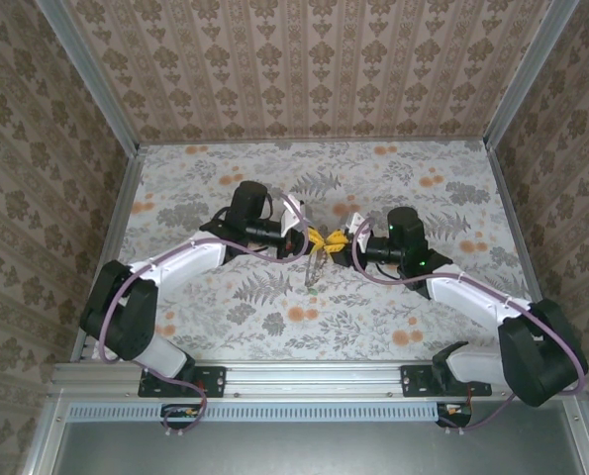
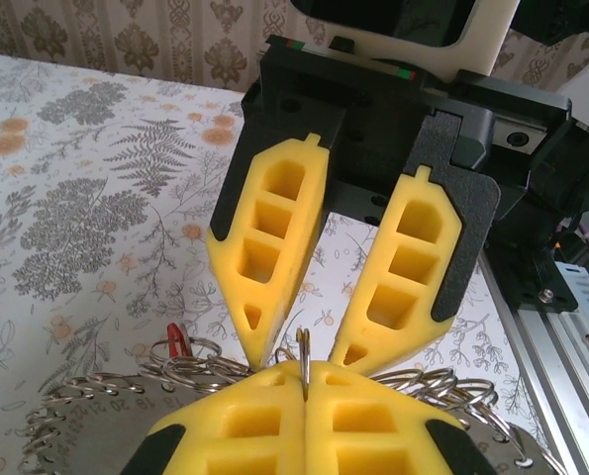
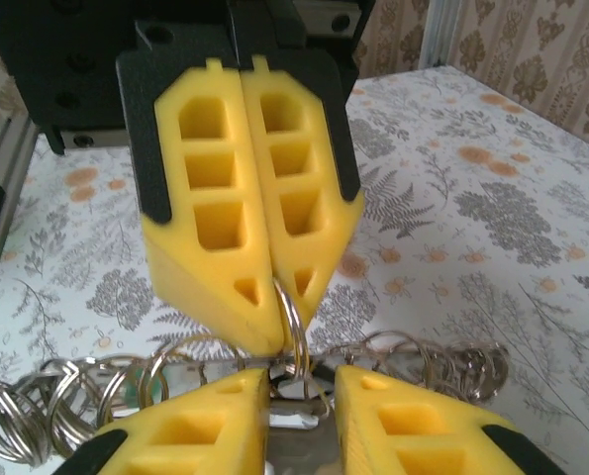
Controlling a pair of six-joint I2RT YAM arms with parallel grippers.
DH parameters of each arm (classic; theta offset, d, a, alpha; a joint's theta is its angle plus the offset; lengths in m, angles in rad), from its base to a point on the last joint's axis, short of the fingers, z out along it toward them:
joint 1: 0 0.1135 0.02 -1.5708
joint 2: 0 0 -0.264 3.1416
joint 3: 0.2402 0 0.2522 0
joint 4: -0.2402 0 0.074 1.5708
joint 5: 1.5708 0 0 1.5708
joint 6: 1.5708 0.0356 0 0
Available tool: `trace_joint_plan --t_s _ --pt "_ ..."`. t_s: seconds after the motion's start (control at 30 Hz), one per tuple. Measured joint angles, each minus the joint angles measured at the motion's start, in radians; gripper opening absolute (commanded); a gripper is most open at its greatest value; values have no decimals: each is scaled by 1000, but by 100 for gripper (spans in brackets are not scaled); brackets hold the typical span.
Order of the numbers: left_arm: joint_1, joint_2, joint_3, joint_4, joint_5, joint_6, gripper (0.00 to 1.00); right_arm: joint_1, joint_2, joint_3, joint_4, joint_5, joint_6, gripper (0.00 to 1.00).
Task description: Put the keys on the keyring
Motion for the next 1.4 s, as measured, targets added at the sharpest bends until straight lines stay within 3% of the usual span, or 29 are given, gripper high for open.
trace_joint_plan --t_s 0.2,0.4,0.57,0.73,0.97,1.4 --pt "-7 -19 0 -58 -23 57 0 2 -92 22 -135 31 -69 34" --pt "-7 -19 2 -100 -31 85 0 2 -106 56 -195 34 -103 16" --pt "-7 -19 2 -103 -34 92 0 12 -76 72 -196 30 -100 13" --pt "-6 -19 4 -111 -48 93 0 21 0 83 -188 18 -88 14" --pt "-4 -29 23 -189 -127 119 0 25 22 83 -159 62 -50 26" --pt "121 -74 138 -673 -318 375 0 26 -122 5 -132 331 -31 29"
